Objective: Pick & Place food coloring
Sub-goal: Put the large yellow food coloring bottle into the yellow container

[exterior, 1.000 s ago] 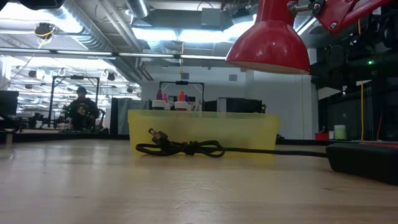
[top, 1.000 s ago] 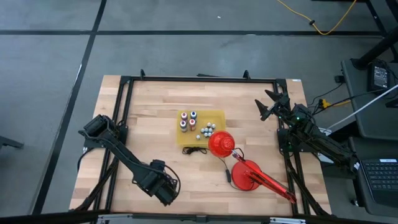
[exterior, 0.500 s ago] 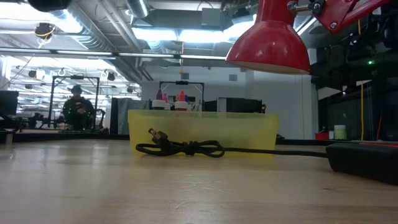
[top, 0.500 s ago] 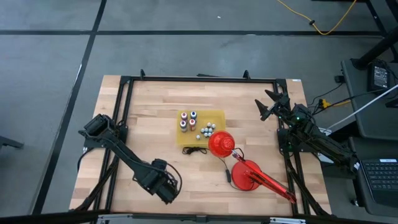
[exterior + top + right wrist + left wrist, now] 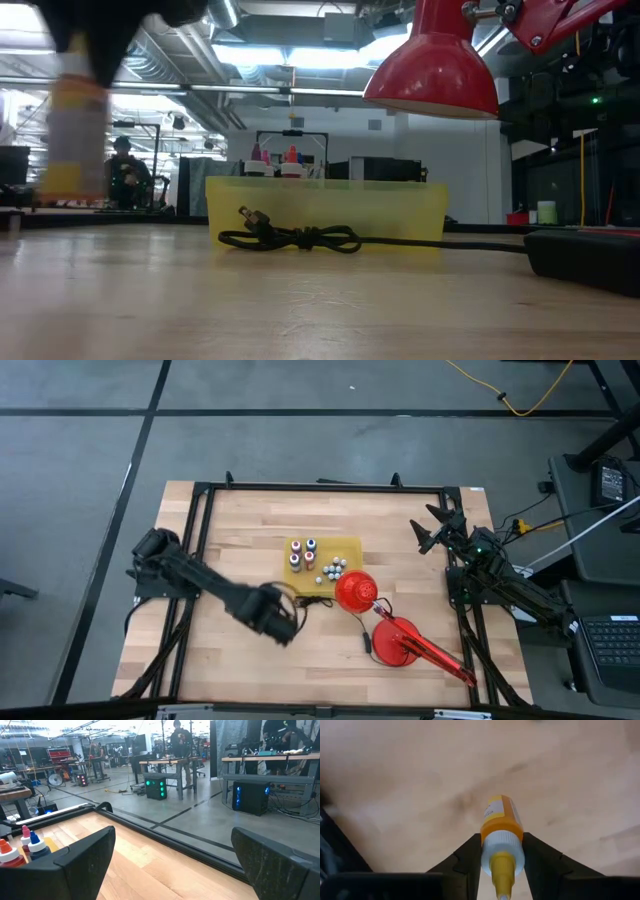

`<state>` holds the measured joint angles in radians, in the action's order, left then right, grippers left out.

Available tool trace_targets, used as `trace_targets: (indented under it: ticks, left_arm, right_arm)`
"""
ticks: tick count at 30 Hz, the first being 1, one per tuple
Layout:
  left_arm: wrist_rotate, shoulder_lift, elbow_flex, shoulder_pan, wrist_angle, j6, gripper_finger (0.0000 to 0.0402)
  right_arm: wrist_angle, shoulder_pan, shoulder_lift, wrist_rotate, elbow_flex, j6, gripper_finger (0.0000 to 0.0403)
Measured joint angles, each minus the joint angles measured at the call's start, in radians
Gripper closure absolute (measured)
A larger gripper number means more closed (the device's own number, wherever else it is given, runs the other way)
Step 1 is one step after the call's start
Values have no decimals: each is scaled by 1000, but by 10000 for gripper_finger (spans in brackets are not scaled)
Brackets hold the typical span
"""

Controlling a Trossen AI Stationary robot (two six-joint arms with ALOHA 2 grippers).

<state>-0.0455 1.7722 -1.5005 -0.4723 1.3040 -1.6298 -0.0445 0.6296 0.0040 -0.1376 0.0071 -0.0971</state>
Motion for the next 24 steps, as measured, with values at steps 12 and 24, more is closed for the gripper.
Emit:
trace_targets:
  ticks: [12,24]
  left_arm:
    - [-99,-36,-156,245,139,473,286]
    - [-89,10,-264,416,110,833,287]
  right_arm:
    - [0,0,0,0,0,0,4]
    - [0,0,0,0,0,0,4]
